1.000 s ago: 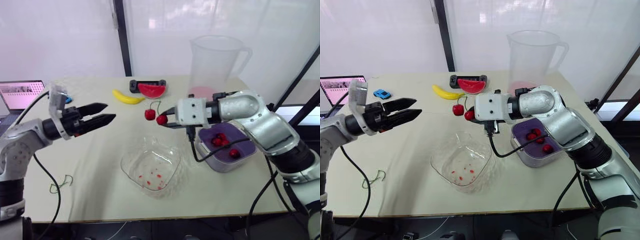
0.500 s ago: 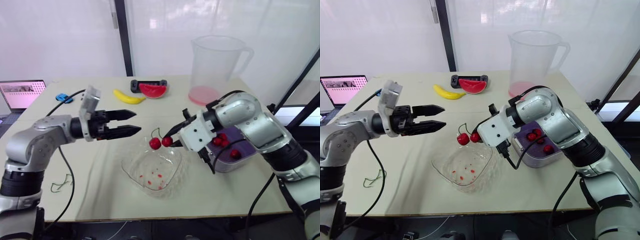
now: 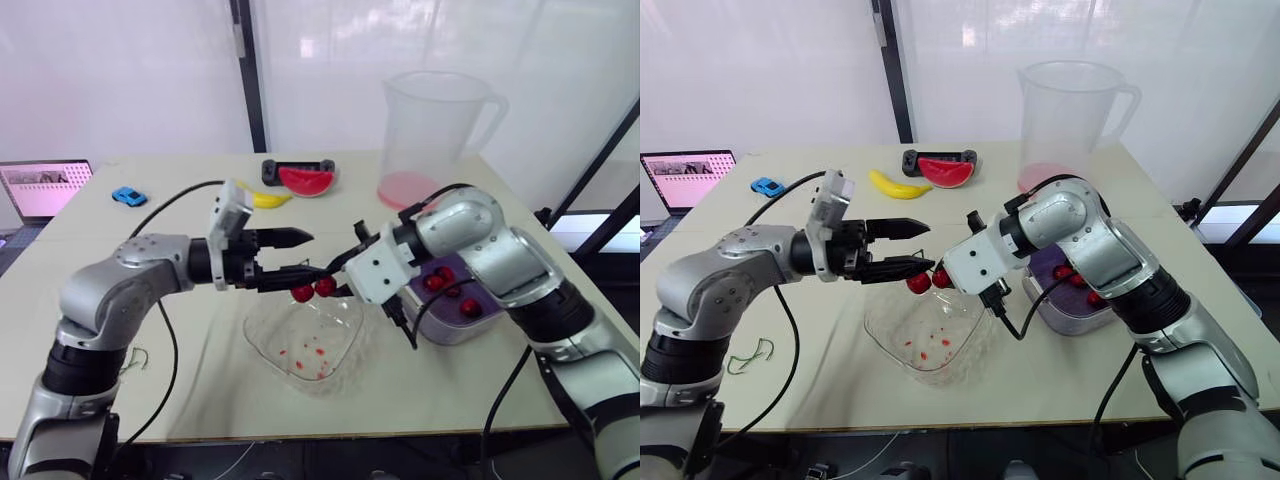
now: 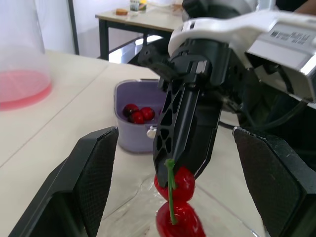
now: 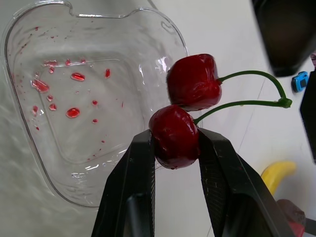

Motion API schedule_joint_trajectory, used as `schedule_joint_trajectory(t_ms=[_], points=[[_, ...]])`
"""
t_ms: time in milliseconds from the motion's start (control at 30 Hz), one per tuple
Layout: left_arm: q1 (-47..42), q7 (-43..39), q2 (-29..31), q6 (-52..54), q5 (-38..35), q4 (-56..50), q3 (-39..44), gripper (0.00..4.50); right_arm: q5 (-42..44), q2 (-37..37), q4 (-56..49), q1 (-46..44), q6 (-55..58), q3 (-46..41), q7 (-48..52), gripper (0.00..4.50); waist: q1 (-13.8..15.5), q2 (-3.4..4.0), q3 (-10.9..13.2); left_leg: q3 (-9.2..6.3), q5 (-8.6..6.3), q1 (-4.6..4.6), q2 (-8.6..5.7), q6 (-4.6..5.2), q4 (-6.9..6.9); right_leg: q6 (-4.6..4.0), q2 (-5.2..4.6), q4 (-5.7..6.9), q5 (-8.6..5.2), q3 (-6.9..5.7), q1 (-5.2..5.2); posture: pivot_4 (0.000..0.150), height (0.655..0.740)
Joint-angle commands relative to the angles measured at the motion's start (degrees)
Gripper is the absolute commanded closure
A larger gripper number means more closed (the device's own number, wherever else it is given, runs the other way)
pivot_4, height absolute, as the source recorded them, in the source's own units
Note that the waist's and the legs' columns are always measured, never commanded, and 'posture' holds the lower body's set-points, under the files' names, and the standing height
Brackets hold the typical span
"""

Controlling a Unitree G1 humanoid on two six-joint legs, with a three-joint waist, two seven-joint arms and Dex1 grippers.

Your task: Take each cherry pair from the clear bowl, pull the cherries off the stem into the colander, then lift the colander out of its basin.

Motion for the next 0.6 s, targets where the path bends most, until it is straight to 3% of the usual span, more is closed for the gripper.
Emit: schedule_joint_trajectory(t_ms=[33, 100, 367, 467, 533, 600], points=[[-0.2, 0.1, 0.4, 0.0, 0.9, -0.9, -0.2, 1.4, -0.1, 0.3, -1.8, -1.7, 0.2, -2.4, 0.1, 3.35, 0.0, 0.0, 0.0, 0.0, 0.0, 0.0, 0.0, 0.0, 0.0, 0.0, 0.0, 0.0, 0.0, 0.0, 0.0, 0.15, 0.74], [-0.1, 0.0, 0.4, -0.2, 1.2, -0.9, -0.5, 2.36, -0.1, 0.3, -2.0, -1.7, 0.6, -2.5, 0.1, 3.35, 0.0, 0.0, 0.0, 0.0, 0.0, 0.0, 0.0, 0.0, 0.0, 0.0, 0.0, 0.0, 0.0, 0.0, 0.0, 0.15, 0.74], [-0.5, -0.8, 0.4, -0.5, 2.2, 0.1, -1.3, 2.36, -0.3, 0.4, -2.0, -1.8, 1.0, -2.9, 0.0, 3.35, 0.0, 0.0, 0.0, 0.0, 0.0, 0.0, 0.0, -0.01, 0.0, 0.0, 0.0, 0.0, 0.0, 0.0, 0.0, 0.15, 0.74], [-0.5, -0.7, 0.1, -0.6, 2.3, 0.4, -1.2, 3.25, -0.3, 0.3, -2.1, -1.7, 1.0, -3.0, 0.0, 3.35, 0.0, 0.0, 0.0, 0.0, 0.0, 0.0, 0.0, -0.01, 0.0, 0.0, 0.0, 0.0, 0.0, 0.0, 0.0, 0.15, 0.74], [-0.5, -0.8, -0.2, -0.6, 2.2, 0.6, -0.9, 4.25, -0.3, 0.3, -2.2, -1.7, 1.0, -3.0, 0.1, 3.35, 0.0, 0.0, 0.0, 0.0, 0.0, 0.0, 0.0, -0.01, 0.0, 0.0, 0.0, 0.0, 0.0, 0.0, 0.0, 0.15, 0.74], [-0.5, -0.8, -0.5, -0.5, 1.9, 0.9, -0.5, 4.43, -0.3, 0.3, -2.4, -1.5, 1.1, -3.0, 0.2, 3.35, 0.0, 0.0, 0.0, 0.0, 0.0, 0.0, 0.0, -0.01, 0.0, 0.0, 0.0, 0.0, 0.0, 0.0, 0.0, 0.15, 0.74]])
